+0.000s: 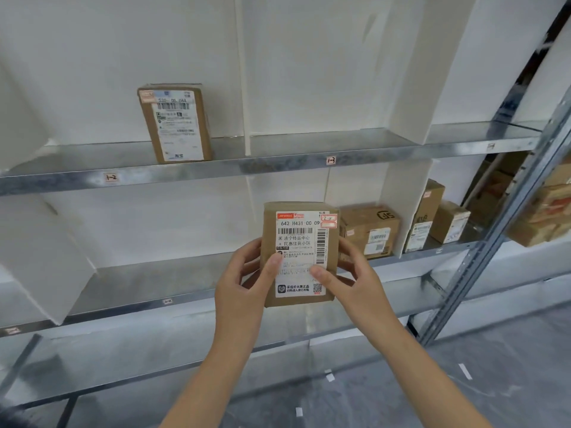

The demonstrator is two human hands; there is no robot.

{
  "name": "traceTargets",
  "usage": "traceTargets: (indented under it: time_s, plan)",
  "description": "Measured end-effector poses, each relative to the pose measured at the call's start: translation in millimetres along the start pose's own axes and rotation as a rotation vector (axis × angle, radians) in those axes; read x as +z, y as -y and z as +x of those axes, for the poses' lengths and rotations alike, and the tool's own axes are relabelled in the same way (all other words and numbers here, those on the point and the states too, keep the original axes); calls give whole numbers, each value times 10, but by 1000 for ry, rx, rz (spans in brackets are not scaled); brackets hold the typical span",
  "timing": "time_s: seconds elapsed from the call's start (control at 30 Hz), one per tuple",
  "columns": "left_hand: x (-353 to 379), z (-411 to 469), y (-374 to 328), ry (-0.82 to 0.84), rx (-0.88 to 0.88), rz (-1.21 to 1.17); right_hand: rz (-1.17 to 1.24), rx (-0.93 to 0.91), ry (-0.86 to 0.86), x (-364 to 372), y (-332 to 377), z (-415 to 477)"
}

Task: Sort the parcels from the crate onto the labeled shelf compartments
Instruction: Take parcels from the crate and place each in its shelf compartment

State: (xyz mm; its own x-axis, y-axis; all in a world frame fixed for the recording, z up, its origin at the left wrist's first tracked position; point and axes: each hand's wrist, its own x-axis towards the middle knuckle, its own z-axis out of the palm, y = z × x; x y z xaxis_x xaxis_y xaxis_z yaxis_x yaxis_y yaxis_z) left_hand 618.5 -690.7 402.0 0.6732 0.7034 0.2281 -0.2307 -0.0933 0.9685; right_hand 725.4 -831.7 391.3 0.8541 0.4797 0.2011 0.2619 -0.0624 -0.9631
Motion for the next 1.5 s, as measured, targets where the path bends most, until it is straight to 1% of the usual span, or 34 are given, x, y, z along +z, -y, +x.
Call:
traceTargets:
  time_s: [0.13, 0.33, 0.47, 0.57, 0.67, 0.83, 0.97, 1.13, 1.27, 1.4, 1.5]
  plan:
    - [194, 386, 256, 12, -37, -28, -38, 25, -10, -58, -222, 404]
    - [421, 1025, 686, 52, -106, -37, -71, 109, -7, -27, -545, 1060]
    - [527, 1344, 989, 102, -111, 17, -113, 139, 10, 34, -787, 1390]
    - [595, 1517, 1250, 109, -100, 59, -136, 158, 35, 47, -1003, 1603]
    - [629, 1611, 1530, 121, -146, 95, -161, 208, 80, 38, -1248, 1771]
    - [731, 1843, 1960, 206, -232, 174, -181, 250, 145, -51, -1695, 2100]
    - [841, 1921, 2172, 167, -297, 203, -178, 266, 192, -46, -2001, 2347]
    - [838, 1944, 2447, 71, -307, 294, -153, 286, 329, 101, -2284, 2542]
    - [899, 2001, 2583, 54, -327, 350, -109, 321, 338, 133, -2516, 2587]
    - [953, 2071, 2735, 20, -280, 399, -99, 352, 332, 167, -2682, 2643]
    - [960, 2120, 2884, -34, -328, 385, -117, 321, 344, 193, -2750, 2753]
